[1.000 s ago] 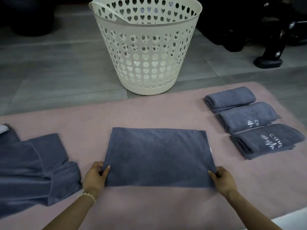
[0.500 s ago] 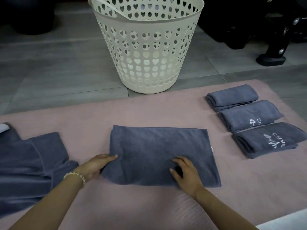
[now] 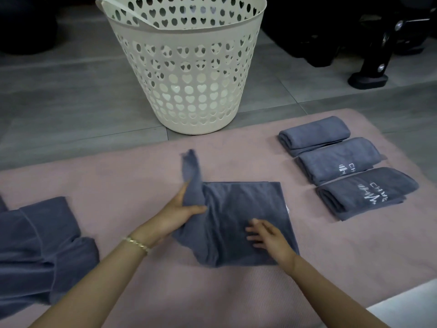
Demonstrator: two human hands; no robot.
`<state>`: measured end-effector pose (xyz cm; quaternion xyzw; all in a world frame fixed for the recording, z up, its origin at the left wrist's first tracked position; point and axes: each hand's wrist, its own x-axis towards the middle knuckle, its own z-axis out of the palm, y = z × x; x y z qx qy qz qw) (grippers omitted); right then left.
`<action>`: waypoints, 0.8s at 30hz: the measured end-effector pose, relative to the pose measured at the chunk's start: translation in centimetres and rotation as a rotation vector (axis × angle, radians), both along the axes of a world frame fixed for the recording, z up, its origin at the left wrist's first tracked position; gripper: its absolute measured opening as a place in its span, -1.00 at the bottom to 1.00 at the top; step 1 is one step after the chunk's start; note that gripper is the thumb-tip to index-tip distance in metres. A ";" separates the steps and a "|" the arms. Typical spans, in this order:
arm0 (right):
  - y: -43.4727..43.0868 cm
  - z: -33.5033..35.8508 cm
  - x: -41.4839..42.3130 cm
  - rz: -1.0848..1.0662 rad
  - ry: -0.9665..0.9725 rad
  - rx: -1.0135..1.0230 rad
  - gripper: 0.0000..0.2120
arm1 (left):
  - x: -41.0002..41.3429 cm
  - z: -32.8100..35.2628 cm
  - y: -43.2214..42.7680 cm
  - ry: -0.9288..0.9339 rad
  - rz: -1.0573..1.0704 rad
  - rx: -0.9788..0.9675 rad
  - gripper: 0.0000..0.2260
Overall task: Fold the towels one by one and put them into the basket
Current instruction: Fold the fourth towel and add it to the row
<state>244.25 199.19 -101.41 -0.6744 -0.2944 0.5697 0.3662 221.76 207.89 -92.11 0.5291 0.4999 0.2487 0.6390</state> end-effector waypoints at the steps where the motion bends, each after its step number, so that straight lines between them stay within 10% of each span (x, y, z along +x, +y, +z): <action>1: 0.3 0.2 0.6 -0.055 0.116 -0.046 -0.70 | 1.9 0.3 -0.2 -0.015 -0.045 0.020 -0.35; 6: 0.7 -0.4 3.8 -0.331 0.525 -0.206 -0.34 | 6.3 -1.7 -1.1 0.001 -0.026 -0.077 -0.65; 11: 1.6 0.7 3.2 -0.162 0.205 -0.225 -0.67 | 3.6 -8.1 -1.9 0.581 -0.138 0.332 -0.42; 16: 2.3 -0.4 1.1 -0.062 -0.358 0.034 -0.78 | 4.4 -11.2 -3.6 0.729 -0.259 0.399 -0.39; 24: -1.7 -1.6 5.0 -0.145 -0.531 0.142 -0.85 | 7.6 -13.1 -4.2 0.893 -0.379 0.521 -0.19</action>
